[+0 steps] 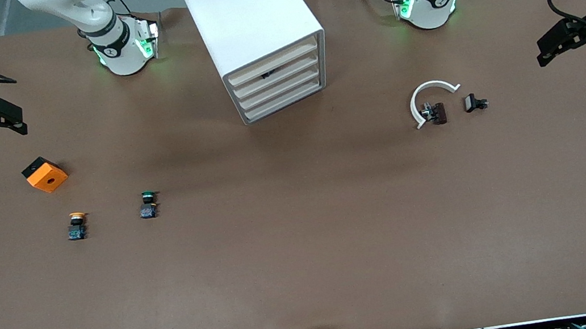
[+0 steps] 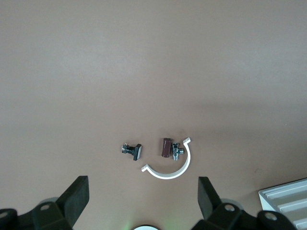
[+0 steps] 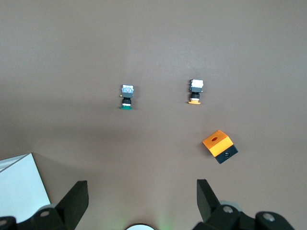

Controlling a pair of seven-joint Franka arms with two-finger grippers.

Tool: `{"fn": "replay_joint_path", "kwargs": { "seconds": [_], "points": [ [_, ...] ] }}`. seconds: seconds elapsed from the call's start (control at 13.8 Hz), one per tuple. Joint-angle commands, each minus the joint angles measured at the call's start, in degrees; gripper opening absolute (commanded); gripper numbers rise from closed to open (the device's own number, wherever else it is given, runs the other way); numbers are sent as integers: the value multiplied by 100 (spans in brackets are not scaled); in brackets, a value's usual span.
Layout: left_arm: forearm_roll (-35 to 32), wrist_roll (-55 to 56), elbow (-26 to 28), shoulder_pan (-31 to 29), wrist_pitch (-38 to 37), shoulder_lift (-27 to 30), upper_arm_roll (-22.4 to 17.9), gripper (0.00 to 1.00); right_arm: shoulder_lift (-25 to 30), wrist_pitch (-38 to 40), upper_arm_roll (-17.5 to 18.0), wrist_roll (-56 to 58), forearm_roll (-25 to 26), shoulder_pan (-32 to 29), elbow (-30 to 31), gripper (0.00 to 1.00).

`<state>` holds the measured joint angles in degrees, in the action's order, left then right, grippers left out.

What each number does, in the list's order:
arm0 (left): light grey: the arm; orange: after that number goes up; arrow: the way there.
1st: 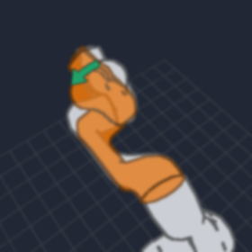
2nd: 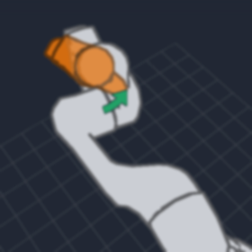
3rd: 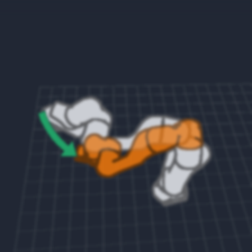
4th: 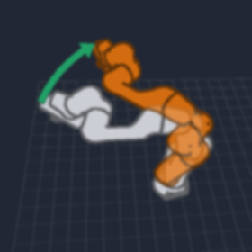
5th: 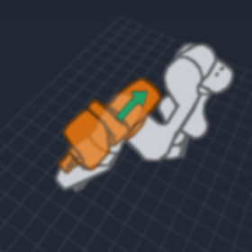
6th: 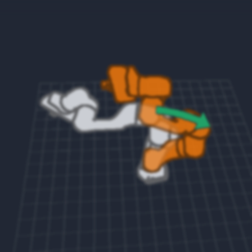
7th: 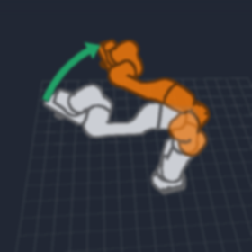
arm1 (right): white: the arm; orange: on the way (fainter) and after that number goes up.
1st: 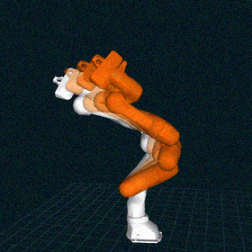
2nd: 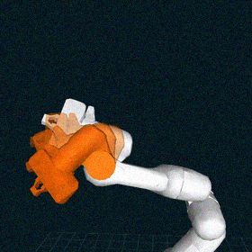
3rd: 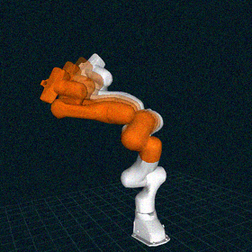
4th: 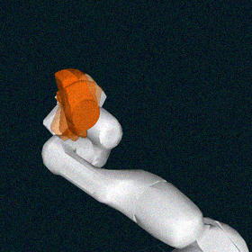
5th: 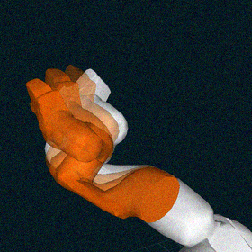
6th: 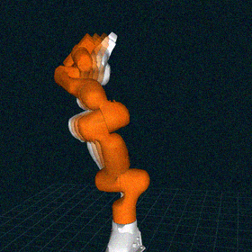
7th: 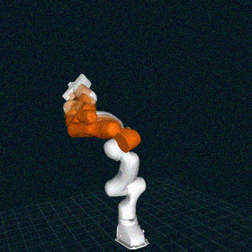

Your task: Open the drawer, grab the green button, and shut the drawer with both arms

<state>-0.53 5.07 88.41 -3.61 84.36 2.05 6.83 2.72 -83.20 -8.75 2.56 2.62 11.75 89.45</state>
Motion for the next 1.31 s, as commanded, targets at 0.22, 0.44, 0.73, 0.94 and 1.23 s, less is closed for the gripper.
{"fn": "replay_joint_path", "kwargs": {
  "seconds": [0.22, 0.44, 0.73, 0.94, 1.23],
  "points": [
    [71, -85, 264, 229, -8, 279, -305, 100, -70, 128, 14, 16, 19, -6, -349, 100],
    [71, -85, 273, 229, -8, 270, -296, 100, -78, 128, 14, 16, 19, 29, -358, 100],
    [71, -103, 299, 221, -8, 244, -296, 100, -78, 120, -12, -10, 81, -32, -358, 100],
    [71, -120, 308, 212, -8, 244, -296, 100, -78, 215, 14, -1, 89, 12, -349, 100],
    [71, -121, 308, 212, -8, 279, -296, 100, -70, 524, 145, 8, 37, -312, -411, 100]
  ]
}}
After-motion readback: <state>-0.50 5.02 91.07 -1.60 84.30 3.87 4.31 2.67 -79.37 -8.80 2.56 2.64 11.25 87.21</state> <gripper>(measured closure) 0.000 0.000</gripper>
